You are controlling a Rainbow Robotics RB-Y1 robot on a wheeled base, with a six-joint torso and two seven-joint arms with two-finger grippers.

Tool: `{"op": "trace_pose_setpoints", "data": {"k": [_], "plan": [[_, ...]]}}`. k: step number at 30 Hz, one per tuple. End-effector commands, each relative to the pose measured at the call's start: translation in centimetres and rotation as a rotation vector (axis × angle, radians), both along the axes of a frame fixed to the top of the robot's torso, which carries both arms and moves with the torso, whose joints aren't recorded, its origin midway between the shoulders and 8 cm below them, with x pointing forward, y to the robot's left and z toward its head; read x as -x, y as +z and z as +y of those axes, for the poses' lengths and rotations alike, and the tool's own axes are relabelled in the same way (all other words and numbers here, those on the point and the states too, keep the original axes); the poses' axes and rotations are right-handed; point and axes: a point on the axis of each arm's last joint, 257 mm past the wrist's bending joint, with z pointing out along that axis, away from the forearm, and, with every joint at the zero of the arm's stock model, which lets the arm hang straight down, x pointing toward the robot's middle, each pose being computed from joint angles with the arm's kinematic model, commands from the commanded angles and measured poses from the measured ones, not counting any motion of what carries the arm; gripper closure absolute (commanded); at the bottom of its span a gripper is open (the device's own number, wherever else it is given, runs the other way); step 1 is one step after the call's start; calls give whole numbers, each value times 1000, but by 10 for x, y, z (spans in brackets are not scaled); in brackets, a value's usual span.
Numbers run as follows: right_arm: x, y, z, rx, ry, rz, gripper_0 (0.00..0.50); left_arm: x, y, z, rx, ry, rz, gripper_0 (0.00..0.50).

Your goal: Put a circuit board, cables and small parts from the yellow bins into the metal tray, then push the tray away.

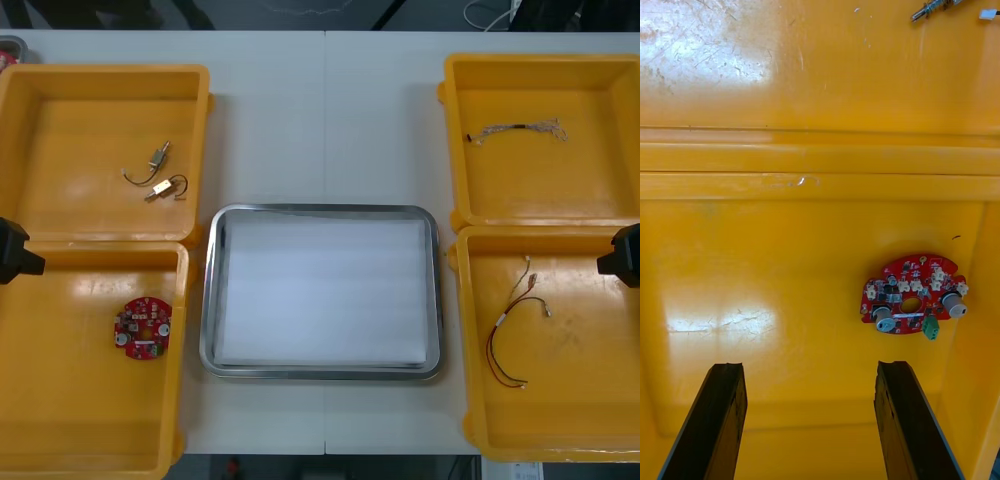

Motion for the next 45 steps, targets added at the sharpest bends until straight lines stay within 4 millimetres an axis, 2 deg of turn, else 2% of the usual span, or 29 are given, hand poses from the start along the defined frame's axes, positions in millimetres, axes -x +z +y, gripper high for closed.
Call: {"op": "trace_pose_setpoints", "data": {"k": [1,45], "plan": [[3,10,-19,6,-82,-15,0,0,16,12,-52,-15,-35,0],[3,10,-19,6,-82,-15,0,0,16,12,-52,-15,-35,0]]}}
